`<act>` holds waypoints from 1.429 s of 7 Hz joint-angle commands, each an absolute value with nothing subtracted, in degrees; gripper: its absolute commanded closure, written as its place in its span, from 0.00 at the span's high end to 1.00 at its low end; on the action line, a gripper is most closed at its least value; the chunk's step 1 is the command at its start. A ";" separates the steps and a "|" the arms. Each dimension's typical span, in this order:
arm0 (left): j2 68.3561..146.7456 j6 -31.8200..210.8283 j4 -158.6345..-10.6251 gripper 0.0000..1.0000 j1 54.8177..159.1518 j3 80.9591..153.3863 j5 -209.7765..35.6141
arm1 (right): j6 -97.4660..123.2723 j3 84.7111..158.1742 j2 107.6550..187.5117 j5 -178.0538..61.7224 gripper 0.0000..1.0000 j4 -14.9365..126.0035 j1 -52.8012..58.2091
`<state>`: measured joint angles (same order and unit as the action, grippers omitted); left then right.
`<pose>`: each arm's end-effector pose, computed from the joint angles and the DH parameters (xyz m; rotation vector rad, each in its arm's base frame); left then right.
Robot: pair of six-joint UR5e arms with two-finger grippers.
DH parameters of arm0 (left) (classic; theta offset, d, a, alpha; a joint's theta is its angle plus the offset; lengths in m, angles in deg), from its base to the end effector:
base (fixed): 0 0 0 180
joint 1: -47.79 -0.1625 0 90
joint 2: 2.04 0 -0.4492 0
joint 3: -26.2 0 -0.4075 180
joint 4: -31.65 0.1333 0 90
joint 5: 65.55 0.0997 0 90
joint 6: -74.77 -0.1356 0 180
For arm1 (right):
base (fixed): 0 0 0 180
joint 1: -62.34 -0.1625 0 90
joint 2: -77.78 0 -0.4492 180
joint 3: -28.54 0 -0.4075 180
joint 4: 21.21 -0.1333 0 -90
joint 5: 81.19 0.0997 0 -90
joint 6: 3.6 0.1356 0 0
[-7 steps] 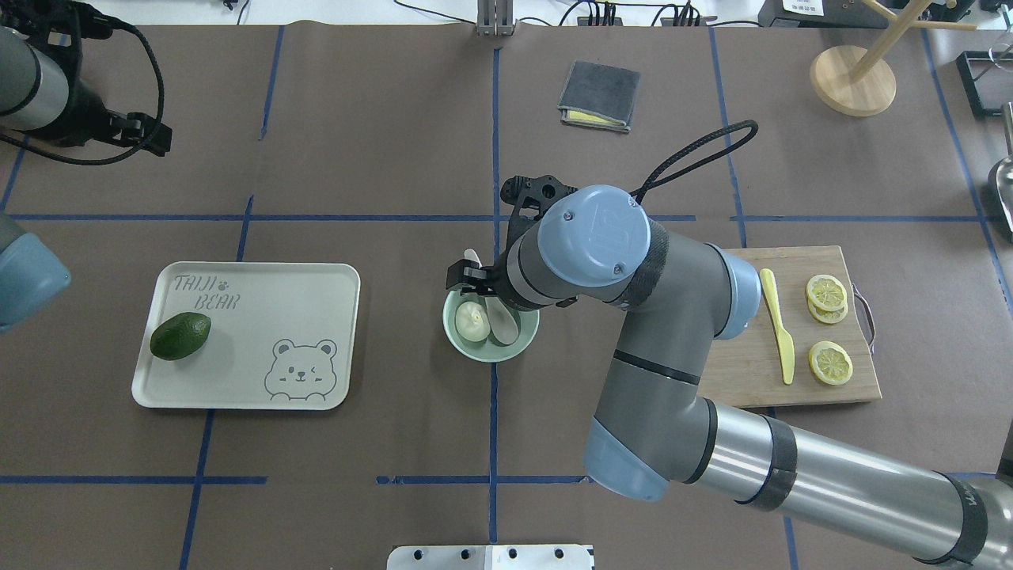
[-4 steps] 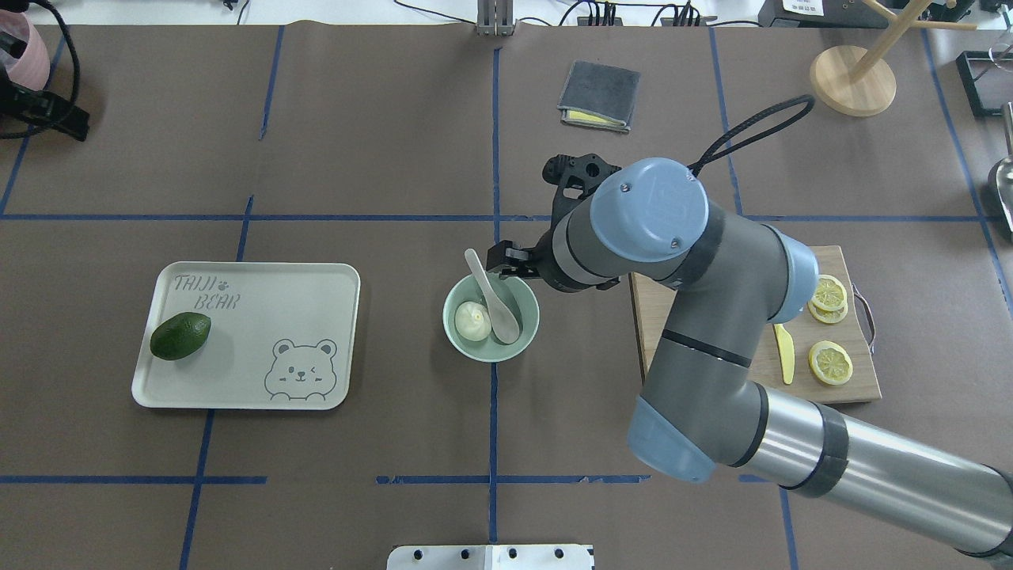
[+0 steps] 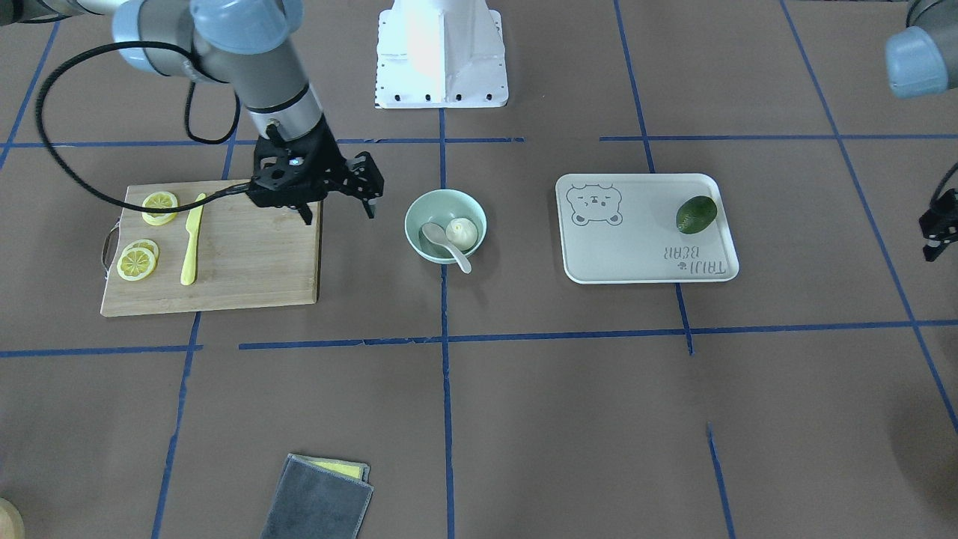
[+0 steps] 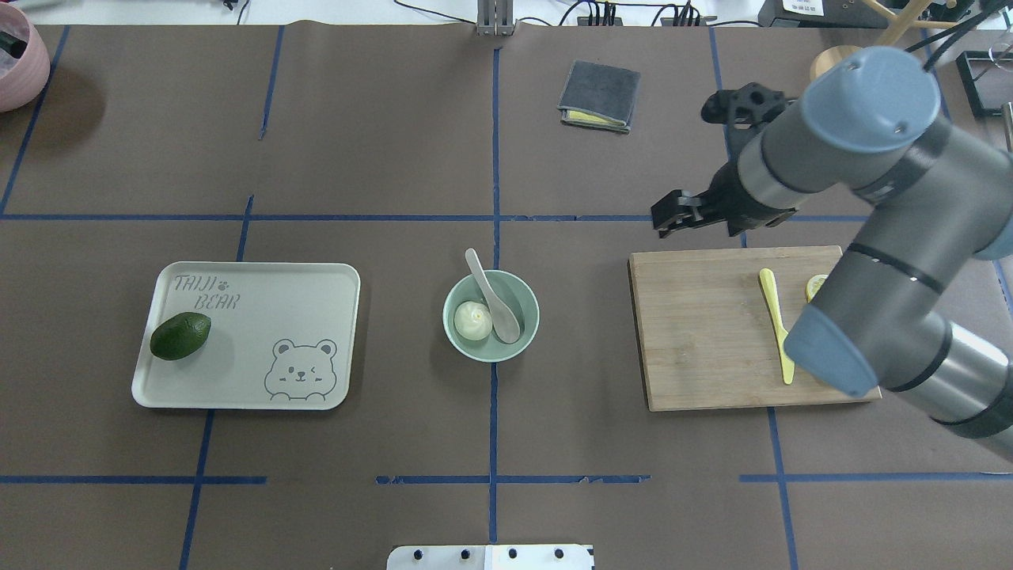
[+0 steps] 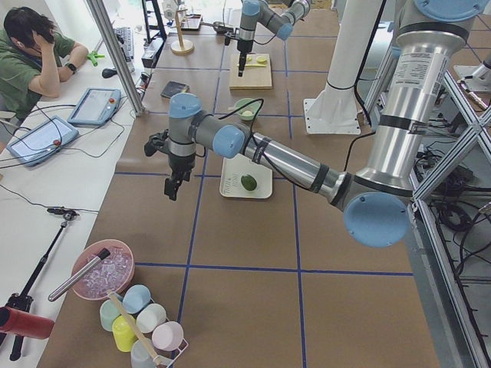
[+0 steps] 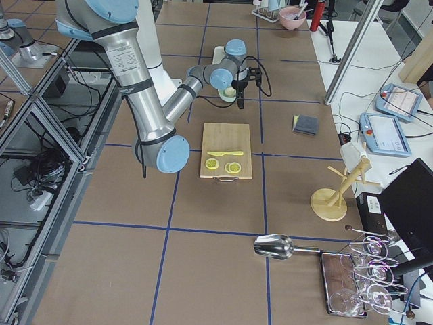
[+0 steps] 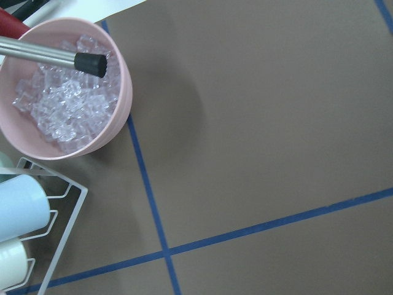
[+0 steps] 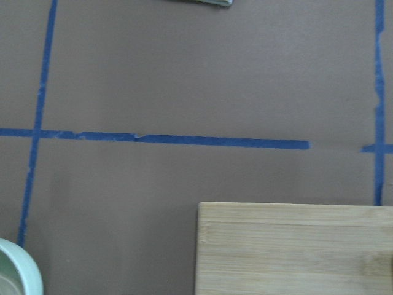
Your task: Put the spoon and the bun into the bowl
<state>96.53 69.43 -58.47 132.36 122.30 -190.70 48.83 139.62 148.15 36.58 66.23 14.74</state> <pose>0.0005 -0.5885 0.5852 0.2502 0.6119 0.2603 -0.3627 -0.5012 0.3388 0.1610 -0.8557 -0.0191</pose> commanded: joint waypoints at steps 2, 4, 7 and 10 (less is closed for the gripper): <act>91.48 61.68 -58.44 1.00 135.41 119.63 -193.43 | 21.36 139.72 162.20 48.33 1.00 66.50 -3.70; 90.51 61.77 -58.35 1.00 135.59 119.54 -194.65 | 3.97 134.40 166.80 53.00 1.00 66.68 -15.56; 88.58 61.77 -58.26 1.00 136.56 118.93 -197.29 | -11.77 123.82 167.07 54.34 1.00 67.90 -25.80; 85.86 61.77 -58.35 1.00 138.14 118.84 -197.47 | -11.33 120.92 166.55 53.47 1.00 67.47 -25.73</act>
